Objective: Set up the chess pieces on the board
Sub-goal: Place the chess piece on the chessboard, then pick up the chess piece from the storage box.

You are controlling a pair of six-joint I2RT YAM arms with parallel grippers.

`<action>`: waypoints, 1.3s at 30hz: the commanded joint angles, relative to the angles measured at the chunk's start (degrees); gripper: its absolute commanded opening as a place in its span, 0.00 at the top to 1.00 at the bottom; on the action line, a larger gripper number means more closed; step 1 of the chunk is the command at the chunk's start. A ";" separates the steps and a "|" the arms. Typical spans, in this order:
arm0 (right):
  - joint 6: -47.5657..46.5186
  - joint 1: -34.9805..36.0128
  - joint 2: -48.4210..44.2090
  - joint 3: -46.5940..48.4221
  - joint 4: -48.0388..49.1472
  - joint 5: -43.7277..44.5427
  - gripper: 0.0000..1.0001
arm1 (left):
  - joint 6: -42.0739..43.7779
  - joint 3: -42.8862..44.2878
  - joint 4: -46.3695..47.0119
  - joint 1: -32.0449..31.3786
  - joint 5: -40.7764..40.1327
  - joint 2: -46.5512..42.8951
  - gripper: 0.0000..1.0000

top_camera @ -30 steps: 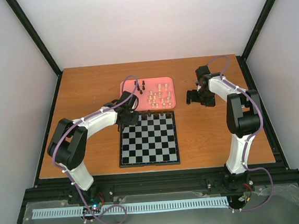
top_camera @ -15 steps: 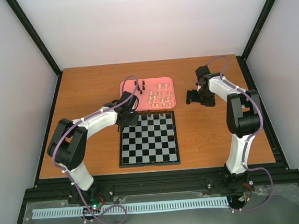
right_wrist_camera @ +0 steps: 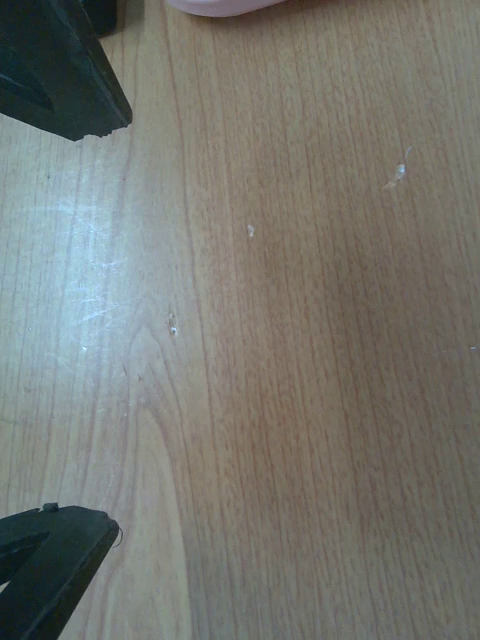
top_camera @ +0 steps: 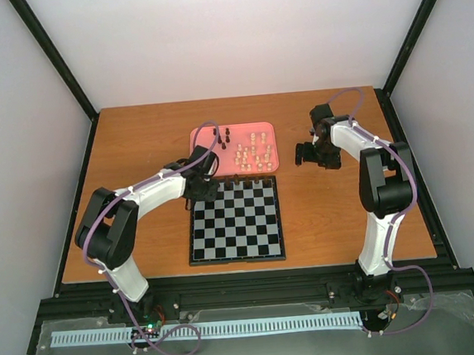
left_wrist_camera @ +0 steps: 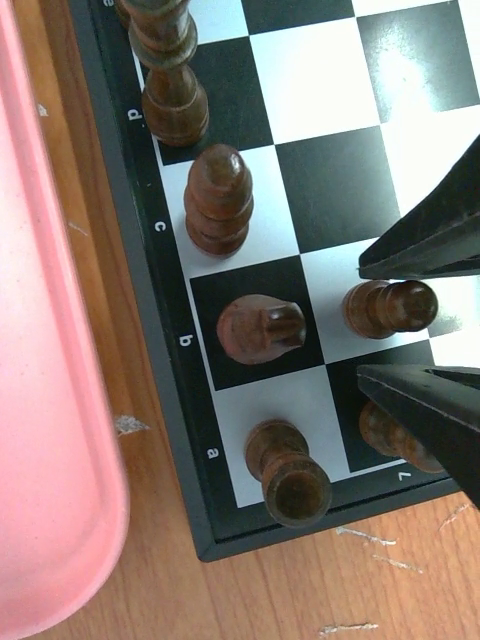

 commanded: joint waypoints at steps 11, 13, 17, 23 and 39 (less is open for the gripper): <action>0.64 0.32 -0.41 0.16 0.97 -0.69 0.00 | 2.51 12.70 -6.65 0.17 -0.40 -2.63 0.63; 0.80 0.32 -0.42 0.16 1.06 -0.69 0.00 | 3.04 15.24 -6.96 0.45 -0.25 -0.88 0.62; 0.99 0.32 -0.22 0.65 1.08 -0.99 0.00 | 4.48 22.52 -7.60 2.65 1.99 5.61 0.61; 0.77 0.32 0.78 2.95 0.21 -0.84 0.00 | 6.21 39.96 -11.00 4.91 4.42 20.03 0.60; 0.02 0.08 5.37 7.92 -1.59 -1.44 0.00 | 3.74 59.35 -14.86 5.55 4.73 38.49 0.63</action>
